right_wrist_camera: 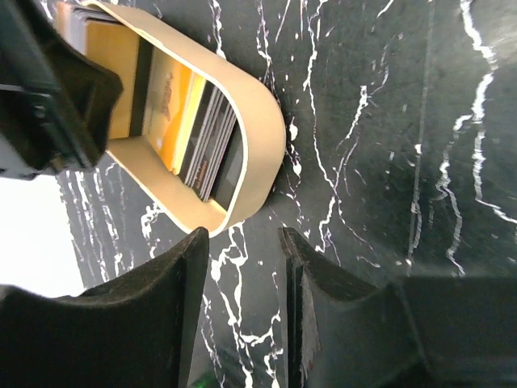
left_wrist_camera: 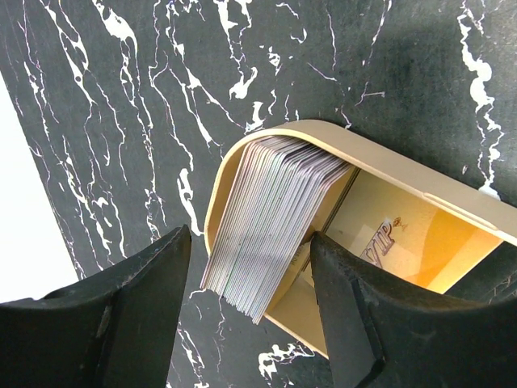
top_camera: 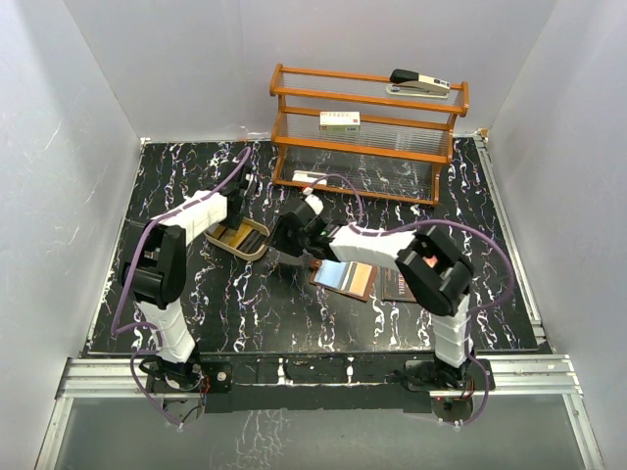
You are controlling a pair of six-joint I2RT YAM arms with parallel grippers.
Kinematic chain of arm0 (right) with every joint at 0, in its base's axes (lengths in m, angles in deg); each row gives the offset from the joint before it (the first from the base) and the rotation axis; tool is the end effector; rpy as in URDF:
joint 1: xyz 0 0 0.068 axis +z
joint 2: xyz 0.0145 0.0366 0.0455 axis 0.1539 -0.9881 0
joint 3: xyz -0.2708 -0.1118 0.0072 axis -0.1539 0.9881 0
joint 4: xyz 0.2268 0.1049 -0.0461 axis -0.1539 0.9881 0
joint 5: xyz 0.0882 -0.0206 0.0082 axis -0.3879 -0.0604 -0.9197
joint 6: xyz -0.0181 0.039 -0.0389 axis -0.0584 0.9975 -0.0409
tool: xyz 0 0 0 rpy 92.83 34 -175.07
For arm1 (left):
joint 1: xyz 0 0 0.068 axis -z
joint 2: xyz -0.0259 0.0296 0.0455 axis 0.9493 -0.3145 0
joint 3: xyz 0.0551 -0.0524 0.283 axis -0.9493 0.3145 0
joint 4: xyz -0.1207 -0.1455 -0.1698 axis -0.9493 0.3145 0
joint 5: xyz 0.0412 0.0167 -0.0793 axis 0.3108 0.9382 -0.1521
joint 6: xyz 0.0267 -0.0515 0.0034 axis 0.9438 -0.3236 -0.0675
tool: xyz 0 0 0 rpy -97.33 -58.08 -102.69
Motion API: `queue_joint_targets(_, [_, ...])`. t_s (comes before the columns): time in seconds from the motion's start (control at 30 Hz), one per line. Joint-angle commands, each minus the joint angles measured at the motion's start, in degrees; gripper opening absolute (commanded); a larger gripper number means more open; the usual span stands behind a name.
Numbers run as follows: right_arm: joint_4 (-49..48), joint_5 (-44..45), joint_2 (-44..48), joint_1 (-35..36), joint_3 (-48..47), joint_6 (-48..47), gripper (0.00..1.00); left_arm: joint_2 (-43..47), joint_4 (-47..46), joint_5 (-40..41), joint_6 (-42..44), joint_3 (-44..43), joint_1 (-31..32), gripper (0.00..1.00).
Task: Put the credit cards into the card holder
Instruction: Move the storage box to the center of the board.
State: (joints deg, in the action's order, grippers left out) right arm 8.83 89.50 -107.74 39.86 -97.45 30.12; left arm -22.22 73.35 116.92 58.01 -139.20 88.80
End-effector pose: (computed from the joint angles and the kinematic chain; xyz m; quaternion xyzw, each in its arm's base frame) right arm 0.2849 0.3183 0.2168 0.1335 0.9037 0.3103 0.2629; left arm 0.3799 -0.0947 0.2178 0.1262 0.9145 0.2311 0.3072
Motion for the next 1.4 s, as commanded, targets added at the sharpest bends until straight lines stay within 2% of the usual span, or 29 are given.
queue_joint_targets(0.0, [-1.09, 2.15, -5.77, 1.18, -7.33, 2.27, 0.38, 3.58, 0.40, 0.39, 0.11, -1.35, -1.44, 0.60])
queue_joint_targets(0.37, [3.94, 2.86, -17.55, 1.27, -18.82, -0.10, 0.34, 4.50, -0.02, -2.16, -0.32, -1.00, -2.64, 0.59])
queue_joint_targets(0.53, [7.93, 4.79, -17.59, 1.01, -18.78, -2.17, 0.28, 4.67, 1.31, -2.25, -0.06, -1.28, -2.71, 0.59])
queue_joint_targets(0.67, [9.77, 8.88, -13.07, 0.50, -15.06, -6.26, 0.21, 6.03, 3.18, -4.12, -1.01, -1.88, -2.57, 0.56])
queue_joint_targets(0.87, [9.24, 9.00, -6.76, -0.85, -7.74, -10.15, 0.17, 7.44, 6.93, -9.42, -3.64, -1.82, -1.76, 0.53])
queue_joint_targets(1.03, [9.29, 12.10, -2.41, -0.97, -2.00, -9.98, 0.17, 8.45, 9.37, -11.31, -5.83, -0.37, 0.99, 0.51])
queue_joint_targets(1.17, [9.14, 13.22, -0.07, -1.25, 1.72, -8.66, 0.17, 8.08, 12.21, -9.74, -7.43, -0.76, 3.39, 0.51])
queue_joint_targets(1.37, [9.58, 14.72, 1.49, -1.46, 3.38, -7.41, 0.16, 8.52, 14.39, -10.20, -10.43, -2.14, 7.36, 0.52])
